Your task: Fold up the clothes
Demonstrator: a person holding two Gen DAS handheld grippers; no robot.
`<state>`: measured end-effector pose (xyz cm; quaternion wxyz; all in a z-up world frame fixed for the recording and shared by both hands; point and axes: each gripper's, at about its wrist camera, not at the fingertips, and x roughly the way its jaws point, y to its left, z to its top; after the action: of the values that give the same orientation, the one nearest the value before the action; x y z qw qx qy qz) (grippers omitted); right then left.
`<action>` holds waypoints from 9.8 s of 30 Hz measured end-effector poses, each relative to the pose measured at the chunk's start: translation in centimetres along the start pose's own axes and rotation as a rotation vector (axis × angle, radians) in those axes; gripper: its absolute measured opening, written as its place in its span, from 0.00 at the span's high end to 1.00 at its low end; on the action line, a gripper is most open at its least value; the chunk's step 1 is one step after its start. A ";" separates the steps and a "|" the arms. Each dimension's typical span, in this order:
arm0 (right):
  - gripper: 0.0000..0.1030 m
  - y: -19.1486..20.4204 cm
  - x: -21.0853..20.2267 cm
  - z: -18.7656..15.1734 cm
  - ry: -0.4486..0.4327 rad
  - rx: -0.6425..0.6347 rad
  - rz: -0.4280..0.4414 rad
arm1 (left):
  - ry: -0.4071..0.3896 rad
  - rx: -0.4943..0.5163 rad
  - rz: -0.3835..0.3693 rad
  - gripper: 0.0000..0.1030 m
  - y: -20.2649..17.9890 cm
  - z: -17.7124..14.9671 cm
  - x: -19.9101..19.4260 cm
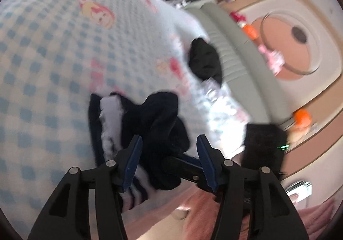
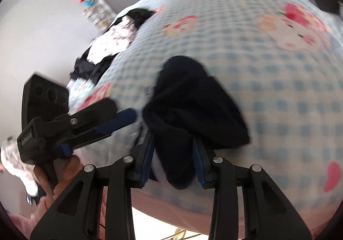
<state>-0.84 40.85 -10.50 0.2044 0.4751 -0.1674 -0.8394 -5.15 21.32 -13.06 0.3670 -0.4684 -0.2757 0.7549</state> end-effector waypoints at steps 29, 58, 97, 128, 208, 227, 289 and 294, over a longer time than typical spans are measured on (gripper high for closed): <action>0.57 3.5 6.1 5.8 0.020 -0.126 -0.021 | 0.056 0.028 0.198 0.53 2.4 0.0 -2.6; 0.56 0.9 3.4 1.8 0.021 0.058 0.025 | 0.049 0.152 0.200 0.55 0.2 -0.4 -4.1; 0.48 3.1 5.7 -1.0 0.117 -0.152 -0.104 | 0.040 0.077 0.255 0.60 -0.3 -2.0 -2.3; 0.42 1.3 5.8 -1.6 0.093 -0.021 -0.193 | 0.158 0.129 0.502 0.66 1.0 -3.6 -0.5; 0.31 -0.5 9.3 6.4 0.123 -0.110 -0.018 | 0.120 -0.246 0.204 0.53 -0.8 -5.3 0.7; 0.62 -3.0 2.1 2.3 0.058 0.207 0.052 | -0.186 -0.311 0.243 0.46 0.7 -2.1 -3.5; 0.47 -42.1 -26.9 16.1 -0.233 0.409 -0.461 | 0.371 0.169 0.001 0.76 -28.8 15.2 46.7; 0.33 -42.1 -29.4 14.7 -0.310 0.398 -0.440 | 0.290 0.235 0.042 0.71 -30.3 15.5 43.7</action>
<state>-7.68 93.13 -1.81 -0.1067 0.3969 -0.2507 -0.8765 -23.00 73.26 -5.76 0.4393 -0.5317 -0.1200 0.7141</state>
